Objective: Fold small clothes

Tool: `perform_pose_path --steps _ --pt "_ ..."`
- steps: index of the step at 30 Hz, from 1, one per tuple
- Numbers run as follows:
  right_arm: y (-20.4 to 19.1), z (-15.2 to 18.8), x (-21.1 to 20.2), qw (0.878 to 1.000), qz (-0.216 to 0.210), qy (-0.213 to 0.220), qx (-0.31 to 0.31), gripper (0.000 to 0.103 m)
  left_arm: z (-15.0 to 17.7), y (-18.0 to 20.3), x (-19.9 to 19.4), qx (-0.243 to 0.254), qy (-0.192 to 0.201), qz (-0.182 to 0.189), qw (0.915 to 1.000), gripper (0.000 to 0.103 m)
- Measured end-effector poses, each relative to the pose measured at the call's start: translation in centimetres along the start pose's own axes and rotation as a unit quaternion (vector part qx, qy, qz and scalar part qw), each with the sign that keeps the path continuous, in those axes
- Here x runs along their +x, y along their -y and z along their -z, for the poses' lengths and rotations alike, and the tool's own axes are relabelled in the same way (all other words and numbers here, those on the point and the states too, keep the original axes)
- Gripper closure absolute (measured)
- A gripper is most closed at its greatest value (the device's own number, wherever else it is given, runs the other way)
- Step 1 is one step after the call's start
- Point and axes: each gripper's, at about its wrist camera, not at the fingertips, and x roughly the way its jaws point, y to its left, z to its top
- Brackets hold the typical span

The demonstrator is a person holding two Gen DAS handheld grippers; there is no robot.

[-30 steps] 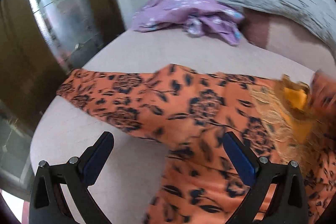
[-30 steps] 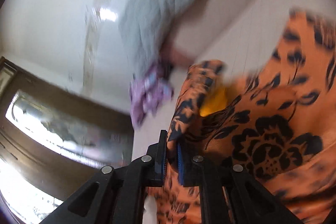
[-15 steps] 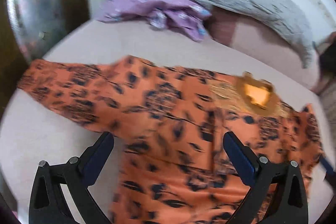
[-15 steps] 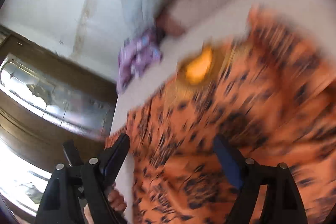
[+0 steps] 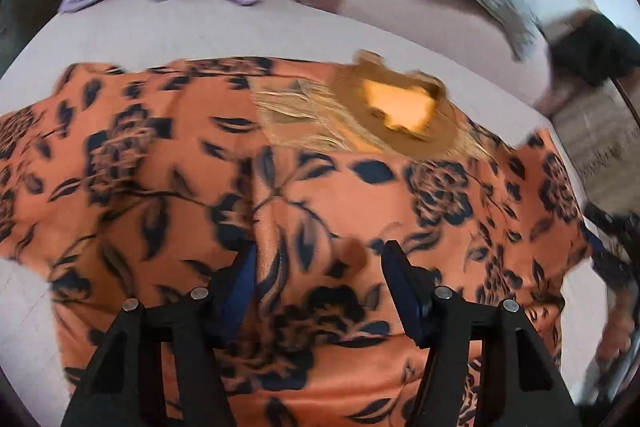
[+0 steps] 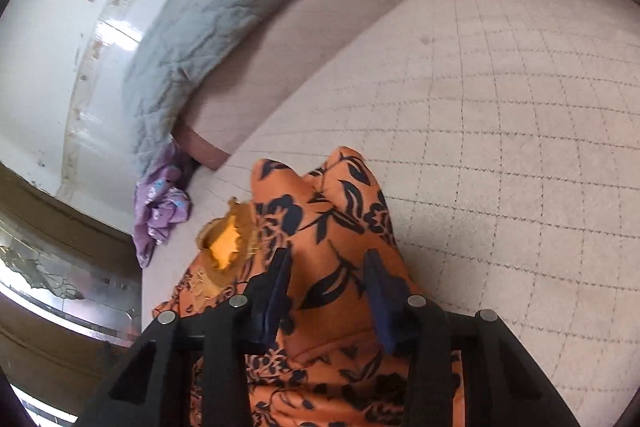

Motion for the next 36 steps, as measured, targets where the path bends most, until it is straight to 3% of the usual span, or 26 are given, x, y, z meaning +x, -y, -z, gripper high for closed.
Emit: perform_pose_path --steps 2,4,6,8,12,17,21,24,26,27,28,30,32,33,34,35,36 --pt "0.6 0.3 1.1 1.0 0.007 -0.026 0.011 0.063 -0.2 0.3 0.7 0.021 0.001 -0.018 0.9996 0.047" --pt "0.9 0.6 2.0 0.999 0.008 -0.043 0.018 0.063 -0.3 0.1 0.9 0.023 0.006 -0.026 0.9994 0.075" --pt "0.8 1.0 2.6 0.998 0.013 -0.052 0.012 0.063 -0.7 -0.6 0.8 0.006 0.008 0.011 0.9999 0.09" --pt "0.2 1.2 3.0 0.998 0.02 -0.052 -0.003 0.063 -1.1 -1.1 0.3 -0.004 0.019 0.028 0.9994 0.092" --pt "-0.5 1.4 2.6 0.999 0.014 -0.041 -0.014 0.063 -1.4 -0.6 -1.7 0.013 0.056 0.021 0.9981 0.094" --pt "-2.3 1.6 0.0 0.998 -0.004 0.024 -0.052 0.063 -2.2 -1.6 -4.4 0.021 0.096 -0.043 0.9943 0.1" --pt "-3.5 2.3 0.6 0.997 -0.01 0.008 -0.075 0.063 -2.4 -4.2 -4.8 -0.008 0.089 -0.065 0.9938 0.1" --pt "-3.3 2.8 2.0 0.998 0.004 -0.009 -0.064 0.063 -2.4 -4.7 -3.7 -0.028 0.057 -0.032 0.9975 0.1" --pt "-3.2 2.7 2.1 0.998 0.009 -0.005 -0.066 0.063 -2.5 -4.4 -2.9 -0.029 0.046 -0.033 0.998 0.096" --pt "-3.2 2.6 2.0 0.998 0.012 -0.003 -0.069 0.063 -2.6 -4.3 -2.4 -0.031 0.042 -0.037 0.9979 0.08" --pt "-3.2 2.6 1.9 0.997 0.014 -0.001 -0.07 0.063 -2.5 -4.4 -2.4 -0.034 0.042 -0.037 0.9979 0.054" --pt "-2.9 2.7 1.9 0.998 0.016 -0.005 -0.067 0.063 -2.2 -4.5 -2.0 -0.042 0.036 -0.04 0.9976 0.027" --pt "-3.0 2.7 2.4 0.998 0.018 -0.011 -0.065 0.062 -1.7 -4.7 -1.1 -0.043 0.02 -0.031 0.9984 0.028" --pt "-3.1 2.7 2.5 0.997 0.02 -0.013 -0.067 0.061 -1.5 -4.5 -1.3 -0.04 0.019 -0.024 0.9987 0.048" --pt "-3.1 2.7 2.6 0.997 0.02 -0.013 -0.069 0.061 -1.4 -4.1 -1.0 -0.034 0.017 -0.019 0.9991 0.087" --pt "-3.3 2.7 2.7 0.997 0.021 -0.012 -0.073 0.061 -1.3 -3.7 -0.8 -0.026 0.013 -0.02 0.9994 0.102" --pt "-3.4 2.6 2.6 0.997 0.022 -0.011 -0.076 0.061 -1.2 -3.4 -0.9 -0.019 0.019 -0.021 0.9994 0.099"
